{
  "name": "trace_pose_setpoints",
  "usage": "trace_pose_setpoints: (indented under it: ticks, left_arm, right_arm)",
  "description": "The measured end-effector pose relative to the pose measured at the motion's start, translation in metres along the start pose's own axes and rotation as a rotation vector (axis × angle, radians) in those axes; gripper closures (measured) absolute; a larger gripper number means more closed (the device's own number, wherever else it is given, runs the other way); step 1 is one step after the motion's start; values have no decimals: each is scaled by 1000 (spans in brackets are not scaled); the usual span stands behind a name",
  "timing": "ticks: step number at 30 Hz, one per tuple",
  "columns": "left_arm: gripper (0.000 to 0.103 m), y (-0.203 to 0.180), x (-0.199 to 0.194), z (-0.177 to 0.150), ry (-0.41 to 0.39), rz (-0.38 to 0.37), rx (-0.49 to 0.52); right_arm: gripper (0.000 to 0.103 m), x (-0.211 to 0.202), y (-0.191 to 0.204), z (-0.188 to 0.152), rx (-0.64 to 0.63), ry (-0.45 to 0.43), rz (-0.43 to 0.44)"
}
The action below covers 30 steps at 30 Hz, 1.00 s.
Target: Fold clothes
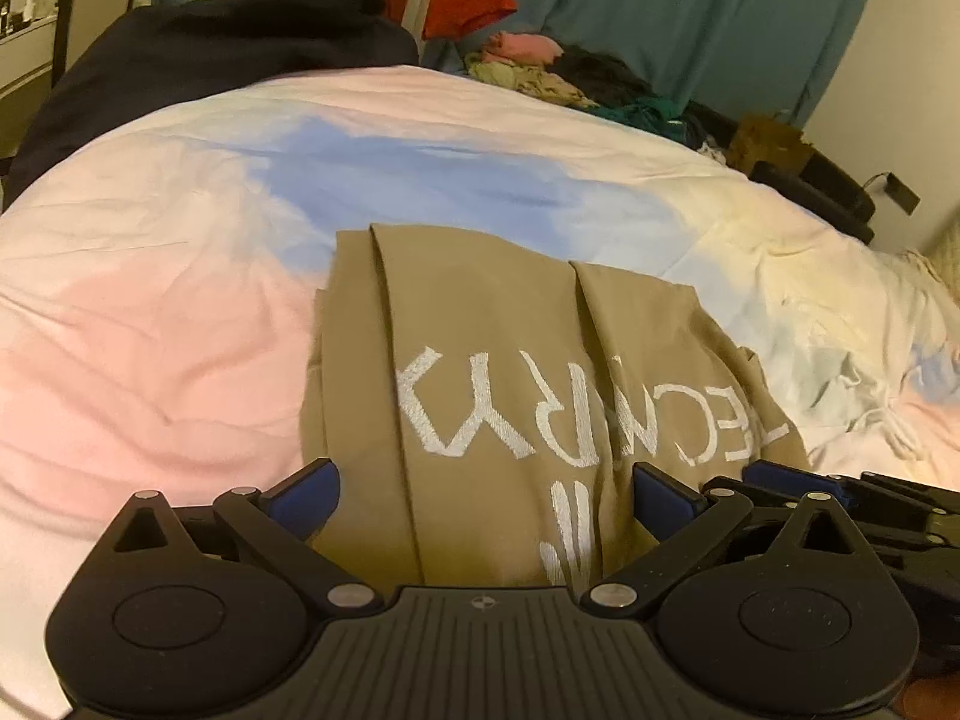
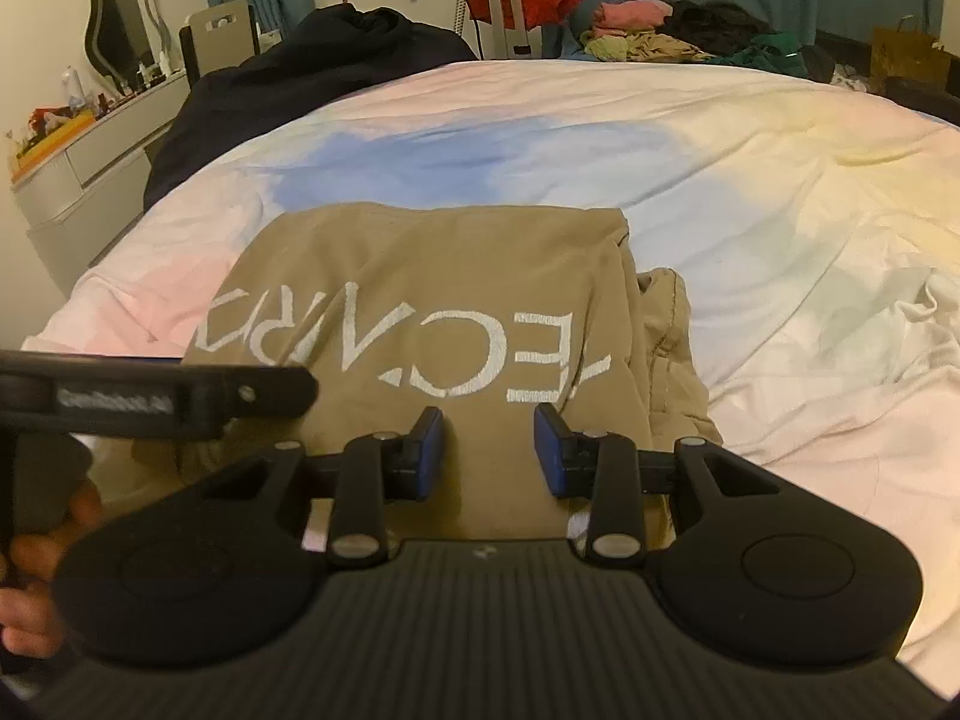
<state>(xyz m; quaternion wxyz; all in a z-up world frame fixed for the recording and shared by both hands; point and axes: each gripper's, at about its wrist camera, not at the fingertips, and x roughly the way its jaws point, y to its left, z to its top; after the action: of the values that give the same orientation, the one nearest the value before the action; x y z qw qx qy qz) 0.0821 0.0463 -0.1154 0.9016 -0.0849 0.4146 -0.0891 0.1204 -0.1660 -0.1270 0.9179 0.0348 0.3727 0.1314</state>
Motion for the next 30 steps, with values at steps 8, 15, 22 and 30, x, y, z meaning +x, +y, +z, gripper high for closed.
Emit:
trace_pose_setpoints:
  ticks: [8,15,22,30]
  left_arm:
    - [2,8,-61,-5,-113,-114,-93]
    - [2,45,-50,-13,15,-348,-362]
    - [3,54,-22,-12,104,-381,-483]
    - [5,65,-28,-10,43,-384,-540]
  right_arm:
    - [66,-8,-7,2,81,-11,58]
    - [64,-16,-17,7,214,-31,130]
    - [64,-25,-21,7,269,-62,122]
    - [50,-35,-54,-5,594,0,317]
